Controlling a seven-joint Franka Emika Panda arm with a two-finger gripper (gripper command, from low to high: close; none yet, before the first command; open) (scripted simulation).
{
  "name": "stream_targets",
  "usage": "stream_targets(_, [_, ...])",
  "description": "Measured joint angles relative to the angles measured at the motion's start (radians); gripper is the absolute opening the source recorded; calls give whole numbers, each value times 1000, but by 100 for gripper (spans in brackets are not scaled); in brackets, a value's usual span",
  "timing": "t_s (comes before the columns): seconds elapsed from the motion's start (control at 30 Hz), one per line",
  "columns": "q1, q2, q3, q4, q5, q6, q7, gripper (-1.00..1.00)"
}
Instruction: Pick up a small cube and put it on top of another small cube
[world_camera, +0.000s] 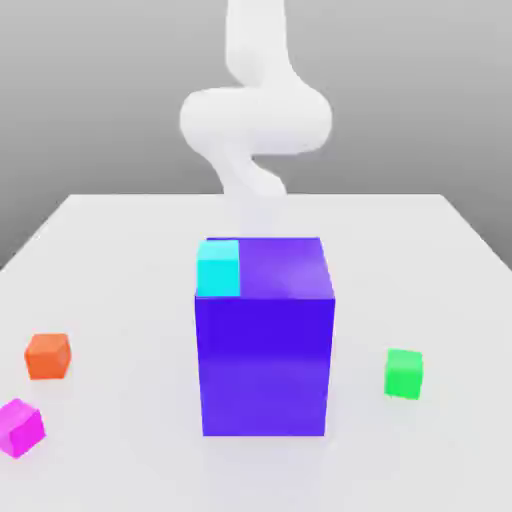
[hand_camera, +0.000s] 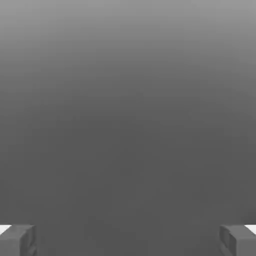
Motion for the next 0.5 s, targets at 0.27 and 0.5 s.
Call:
stream_targets(0.27, [-7,293,-158,-23,78,96,-99,0])
stream_targets(0.5, [-35,548,-277,-42,172,177,-203,0])
